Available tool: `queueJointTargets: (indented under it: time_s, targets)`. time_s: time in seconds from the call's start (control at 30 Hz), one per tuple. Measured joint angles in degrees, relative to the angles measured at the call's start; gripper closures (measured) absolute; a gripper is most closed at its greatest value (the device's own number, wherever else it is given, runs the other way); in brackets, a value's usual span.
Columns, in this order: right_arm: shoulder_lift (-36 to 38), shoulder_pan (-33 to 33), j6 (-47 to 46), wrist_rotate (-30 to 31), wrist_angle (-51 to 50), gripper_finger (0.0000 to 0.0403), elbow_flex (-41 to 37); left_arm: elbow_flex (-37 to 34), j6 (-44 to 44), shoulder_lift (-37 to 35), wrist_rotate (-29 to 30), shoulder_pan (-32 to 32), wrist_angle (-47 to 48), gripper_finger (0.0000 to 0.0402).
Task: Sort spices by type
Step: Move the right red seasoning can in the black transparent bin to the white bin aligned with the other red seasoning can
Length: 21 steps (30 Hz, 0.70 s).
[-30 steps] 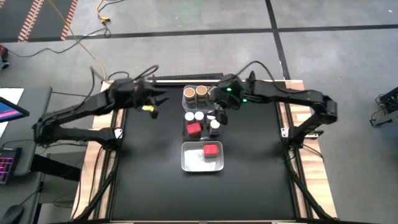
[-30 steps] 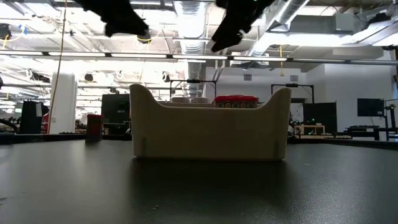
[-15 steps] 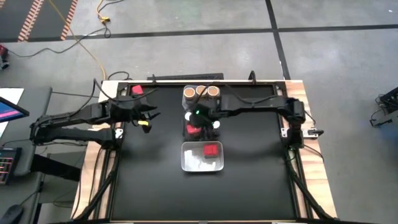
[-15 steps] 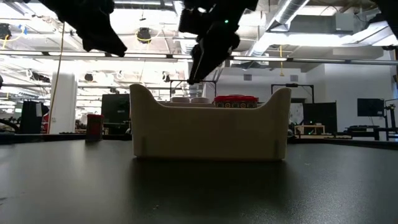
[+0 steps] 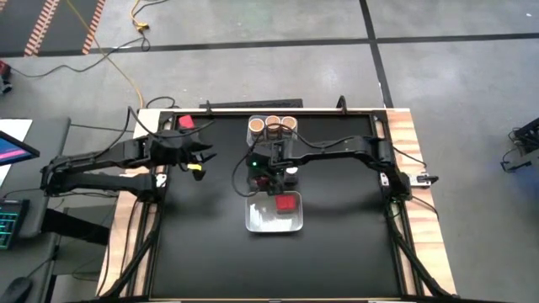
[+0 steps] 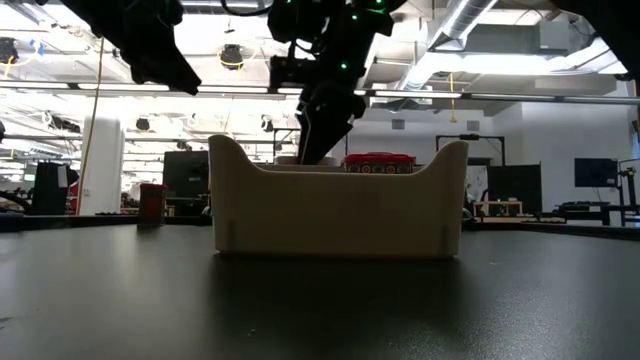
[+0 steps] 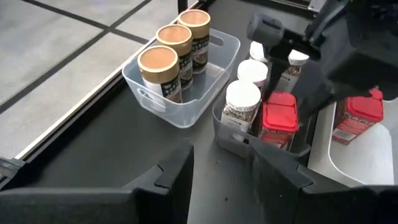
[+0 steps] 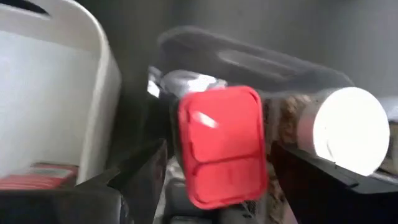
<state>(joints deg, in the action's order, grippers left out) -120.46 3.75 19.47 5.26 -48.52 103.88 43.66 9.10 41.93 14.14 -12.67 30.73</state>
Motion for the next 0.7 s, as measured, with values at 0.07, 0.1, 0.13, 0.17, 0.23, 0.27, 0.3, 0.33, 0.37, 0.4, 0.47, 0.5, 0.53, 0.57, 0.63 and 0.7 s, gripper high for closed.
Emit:
queueJointTargets:
  time_s: [0.07,0.1,0.13,0.17,0.23,0.27,0.3,0.33,0.37,0.4,0.47,0.5,0.53,0.57,0.63,0.7]
  targets:
    - [0.0,0.0,-0.1,1.9,-0.2,0.0088,0.0,0.0,0.0,0.0,-0.3,0.0,0.5,0.026]
    - [0.1,0.0,-0.1,2.7,-0.1,0.0088,0.0,0.0,0.0,0.0,-0.3,0.0,0.6,0.026]
    - [0.1,0.0,-0.3,3.1,-0.1,0.0088,0.0,0.0,0.0,0.0,-0.3,0.0,0.7,0.026]
    - [0.1,0.1,-1.0,3.2,-0.1,0.0088,0.0,0.0,0.0,0.0,-0.3,0.0,0.9,0.026]
    - [0.1,0.5,-2.0,3.2,-0.3,0.0088,0.0,0.0,0.0,0.0,-0.3,0.0,0.9,0.026]
    - [0.1,0.6,-2.5,3.2,-0.2,0.0088,0.0,0.0,0.0,0.0,-0.3,0.0,0.9,0.026]
    - [0.1,0.6,-2.8,3.2,-0.3,0.0088,0.0,0.0,0.0,0.0,-0.3,0.0,0.9,0.026]
    - [0.1,0.6,-2.9,3.2,-0.2,0.0088,0.0,0.0,0.0,0.0,-0.3,0.0,0.9,0.026]
    - [0.1,0.6,-2.9,3.2,-0.2,0.0088,0.0,0.0,0.0,0.0,-0.3,0.0,0.9,0.026]
    - [0.1,0.5,-2.9,3.2,-0.2,0.0088,0.0,0.0,0.0,0.0,-0.3,0.0,0.9,0.026]
    - [0.1,0.5,-3.0,3.2,-0.3,0.0088,0.0,0.0,0.0,0.0,-0.3,0.0,0.9,0.026]
    - [0.1,0.5,-3.0,2.8,-0.3,0.0088,0.0,0.0,0.0,0.0,-0.3,0.0,0.9,0.026]
    - [0.1,0.5,-3.1,2.3,-0.3,0.0088,0.0,0.0,-0.1,0.0,-0.3,0.0,0.9,0.026]
    - [0.1,0.5,-3.2,2.0,-0.4,0.0088,0.0,0.0,0.0,0.0,-0.3,0.0,0.9,0.026]
    - [0.0,0.5,-3.6,1.6,-0.3,0.0088,0.0,0.0,0.0,0.0,-0.3,0.0,0.9,0.026]
    - [-0.7,0.5,-4.6,1.2,-0.1,0.0088,0.0,0.0,0.0,0.0,-0.3,0.0,0.9,0.026]
